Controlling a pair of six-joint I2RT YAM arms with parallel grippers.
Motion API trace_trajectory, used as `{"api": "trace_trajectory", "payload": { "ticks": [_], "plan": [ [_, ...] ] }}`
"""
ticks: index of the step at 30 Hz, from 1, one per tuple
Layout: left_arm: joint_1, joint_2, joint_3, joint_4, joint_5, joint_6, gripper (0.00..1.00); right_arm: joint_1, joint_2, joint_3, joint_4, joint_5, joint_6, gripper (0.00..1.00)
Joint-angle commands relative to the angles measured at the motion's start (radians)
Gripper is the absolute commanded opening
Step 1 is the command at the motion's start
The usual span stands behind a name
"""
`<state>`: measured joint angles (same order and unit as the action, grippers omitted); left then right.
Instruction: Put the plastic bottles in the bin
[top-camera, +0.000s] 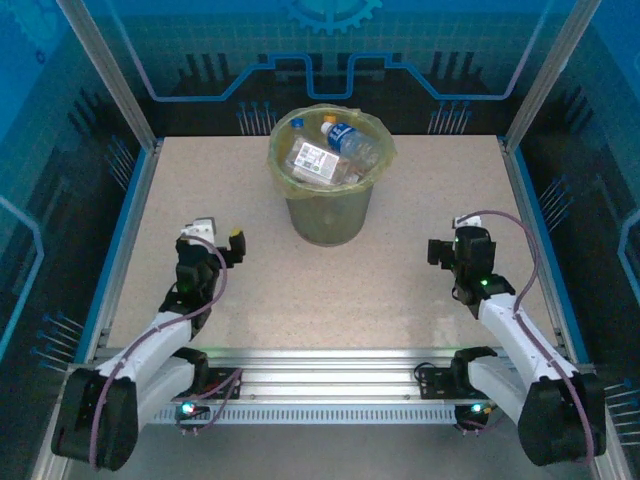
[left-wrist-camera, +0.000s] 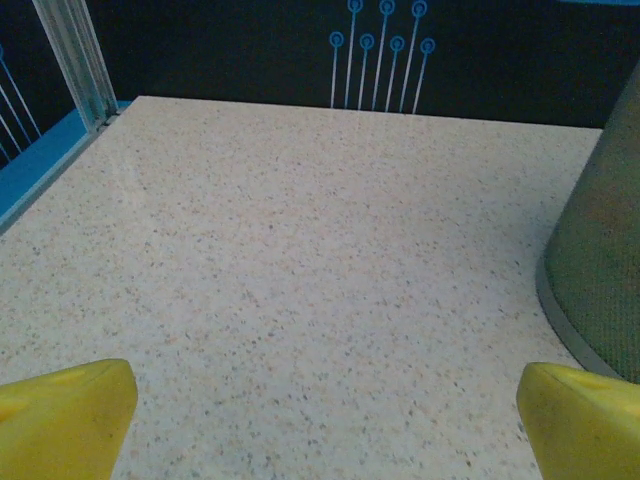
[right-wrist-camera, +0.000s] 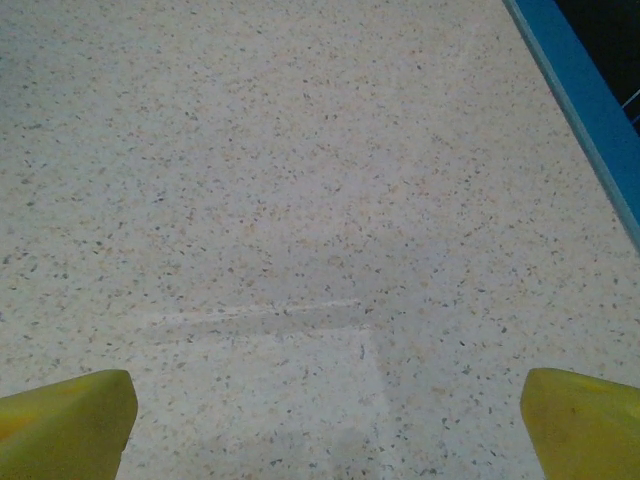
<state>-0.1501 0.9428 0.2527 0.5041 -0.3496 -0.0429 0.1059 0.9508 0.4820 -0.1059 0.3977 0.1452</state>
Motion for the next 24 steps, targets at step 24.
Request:
{"api": "trace_trajectory", "payload": {
  "ticks": [24],
  "plan": [
    [0.219, 0.615, -0.002, 0.665, 0.313, -0.047, 0.99, -0.052, 0.325, -0.101, 0.701, -0.275, -0.107, 1.00]
  ]
}}
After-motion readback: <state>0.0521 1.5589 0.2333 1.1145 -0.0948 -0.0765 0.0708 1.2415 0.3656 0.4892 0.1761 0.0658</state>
